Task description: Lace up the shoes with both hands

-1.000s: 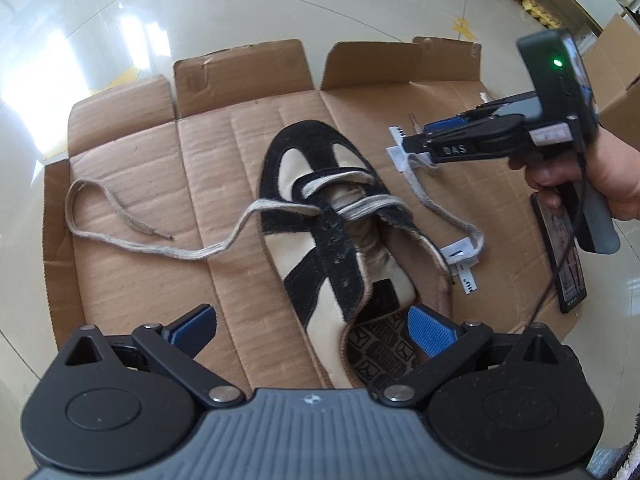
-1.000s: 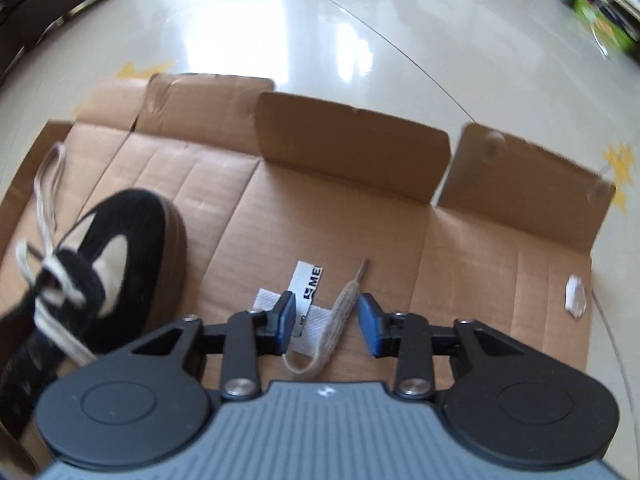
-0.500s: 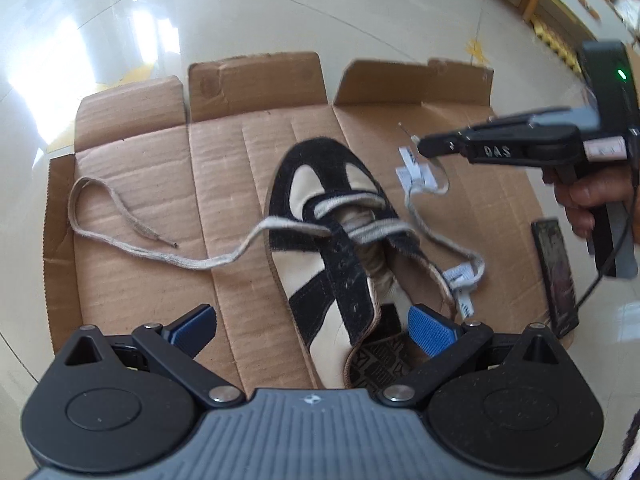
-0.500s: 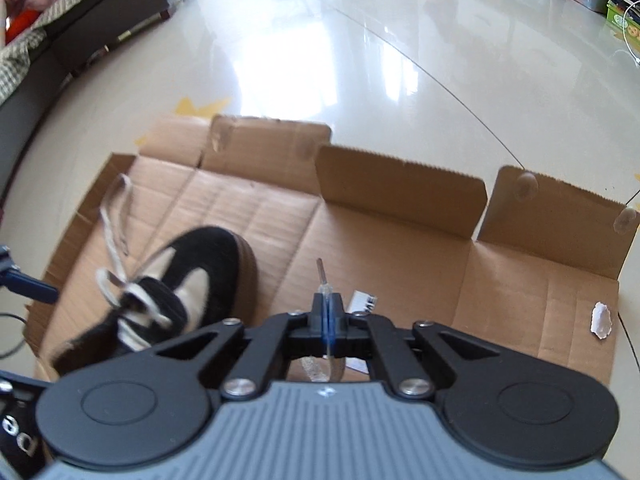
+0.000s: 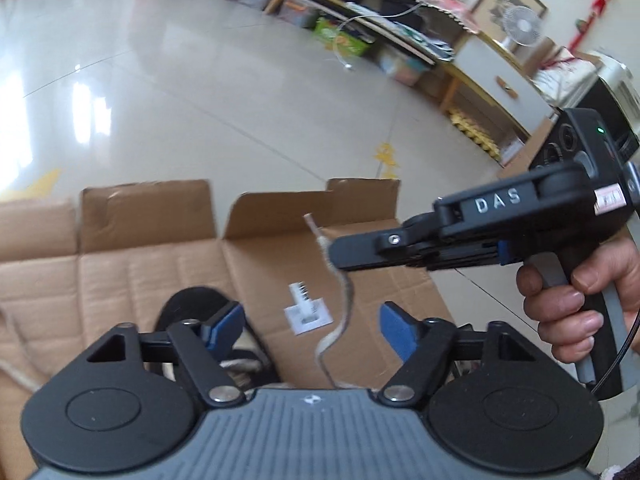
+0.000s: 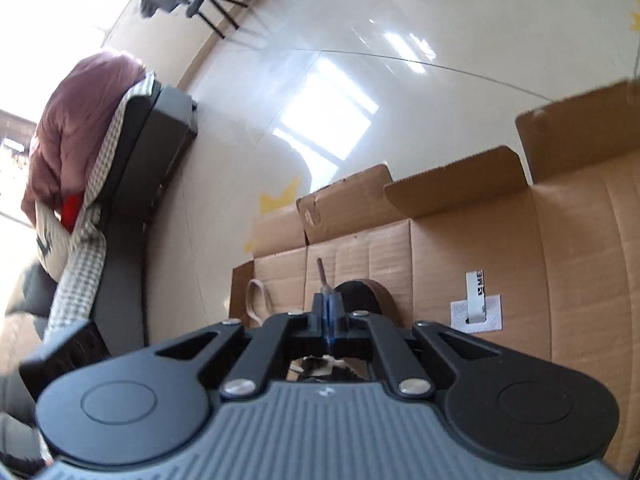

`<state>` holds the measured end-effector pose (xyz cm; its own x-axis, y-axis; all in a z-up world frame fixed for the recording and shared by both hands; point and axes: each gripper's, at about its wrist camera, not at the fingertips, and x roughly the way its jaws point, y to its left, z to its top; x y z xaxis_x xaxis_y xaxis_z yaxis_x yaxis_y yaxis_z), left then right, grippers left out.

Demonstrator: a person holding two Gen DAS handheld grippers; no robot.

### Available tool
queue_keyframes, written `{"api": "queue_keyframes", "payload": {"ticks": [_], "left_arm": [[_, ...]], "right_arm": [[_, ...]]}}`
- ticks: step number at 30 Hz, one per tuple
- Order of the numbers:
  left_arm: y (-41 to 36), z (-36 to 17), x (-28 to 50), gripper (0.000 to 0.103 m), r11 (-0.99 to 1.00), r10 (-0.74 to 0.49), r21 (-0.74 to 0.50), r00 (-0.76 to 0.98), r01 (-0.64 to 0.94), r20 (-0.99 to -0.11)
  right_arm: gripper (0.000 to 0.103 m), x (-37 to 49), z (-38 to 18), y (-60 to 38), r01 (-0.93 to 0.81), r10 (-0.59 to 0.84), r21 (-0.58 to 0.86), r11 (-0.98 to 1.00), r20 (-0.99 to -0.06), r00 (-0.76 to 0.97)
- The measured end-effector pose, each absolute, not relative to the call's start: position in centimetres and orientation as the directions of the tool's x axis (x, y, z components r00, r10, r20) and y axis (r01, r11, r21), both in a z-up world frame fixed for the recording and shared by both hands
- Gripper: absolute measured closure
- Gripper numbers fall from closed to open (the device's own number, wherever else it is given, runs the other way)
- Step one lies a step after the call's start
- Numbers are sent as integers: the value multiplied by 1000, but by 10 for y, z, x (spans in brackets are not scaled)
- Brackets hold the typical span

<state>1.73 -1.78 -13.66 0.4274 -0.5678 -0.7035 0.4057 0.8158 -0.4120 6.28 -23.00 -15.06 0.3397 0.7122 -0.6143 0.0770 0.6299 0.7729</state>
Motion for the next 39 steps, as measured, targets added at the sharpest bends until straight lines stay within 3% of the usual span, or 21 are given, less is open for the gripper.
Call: {"api": "queue_keyframes", "payload": {"ticks": [2,4,6,10,12,20,24,31,36,39], "left_arm": [[-26,-140,23,37,805,-583,-423,424,416,-694],[-35,-146,29,53,792,-596,-423,409,439,-691],[-40,-153,36,102,785,-598,-418,379,457,-706],[-31,-143,47,102,798,-574,-375,406,472,-711],[-22,-126,51,102,812,-551,-322,458,486,-698],[1,-17,49,102,846,-465,-83,653,526,-598],[4,31,39,102,831,-442,31,693,555,-569],[18,95,30,102,793,-376,179,699,582,-609],[18,116,24,102,745,-334,271,692,610,-640],[20,117,19,102,732,-347,259,671,630,-655]], "right_arm": [[102,60,-157,-235,129,735,800,587,-592,331],[102,58,-159,-238,153,756,820,551,-568,326],[100,57,-156,-239,146,771,835,531,-547,326],[91,59,-147,-249,121,757,829,546,-550,353],[80,60,-142,-257,119,743,823,556,-556,372],[56,44,-139,-276,101,661,746,658,-637,396],[52,34,-140,-270,70,647,718,693,-661,379],[45,27,-139,-259,34,641,701,712,-668,378],[41,22,-146,-235,-6,644,683,731,-686,339],[37,14,-150,-212,-78,631,640,764,-718,294]]}}
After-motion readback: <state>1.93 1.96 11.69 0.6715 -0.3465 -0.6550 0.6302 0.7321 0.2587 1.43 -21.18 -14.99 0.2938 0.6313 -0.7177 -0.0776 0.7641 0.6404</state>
